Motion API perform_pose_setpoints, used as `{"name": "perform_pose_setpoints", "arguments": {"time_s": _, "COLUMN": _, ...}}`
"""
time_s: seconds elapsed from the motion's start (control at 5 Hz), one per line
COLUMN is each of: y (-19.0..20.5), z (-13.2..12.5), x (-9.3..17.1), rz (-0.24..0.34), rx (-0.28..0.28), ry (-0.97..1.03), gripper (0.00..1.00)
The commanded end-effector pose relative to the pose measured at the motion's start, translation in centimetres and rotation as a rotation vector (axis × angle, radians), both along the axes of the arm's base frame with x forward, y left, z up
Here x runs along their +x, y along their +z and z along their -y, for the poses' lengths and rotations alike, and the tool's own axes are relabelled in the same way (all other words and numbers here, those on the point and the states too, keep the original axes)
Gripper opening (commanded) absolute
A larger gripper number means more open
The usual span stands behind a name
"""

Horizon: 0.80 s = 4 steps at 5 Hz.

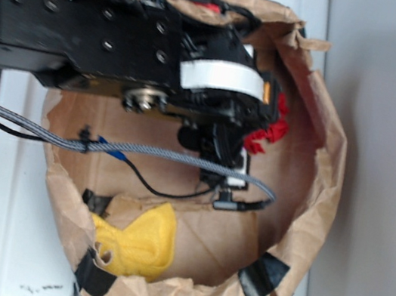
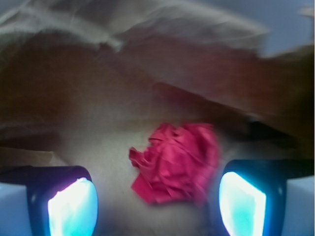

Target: Grab the red paper.

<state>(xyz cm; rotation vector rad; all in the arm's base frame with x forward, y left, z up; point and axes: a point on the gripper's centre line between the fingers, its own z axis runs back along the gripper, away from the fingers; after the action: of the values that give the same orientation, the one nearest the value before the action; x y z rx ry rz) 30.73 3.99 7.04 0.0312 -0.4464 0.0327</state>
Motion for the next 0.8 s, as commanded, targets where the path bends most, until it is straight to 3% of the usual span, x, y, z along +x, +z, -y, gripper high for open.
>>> {"name": "perform_pose_setpoints", "arguments": {"time_s": 0.0, "y": -1.3, "z": 0.2, "x": 2.5, "rz": 0.076, "rx": 0.043, "ry": -0.029, "gripper": 1.0}}
{"name": "perform_pose_setpoints", "arguments": {"time_s": 0.4, "y": -2.7, "z": -0.3, "x": 3.8, "rz": 0.113, "rx": 0.108, "ry": -0.019, "gripper": 1.0}}
{"name": "perform_pose_setpoints", "arguments": {"time_s": 0.6, "y": -2.6, "z": 0.0, "x": 2.9, "rz": 0.134, "rx": 0.131, "ry": -0.011, "gripper": 0.0}}
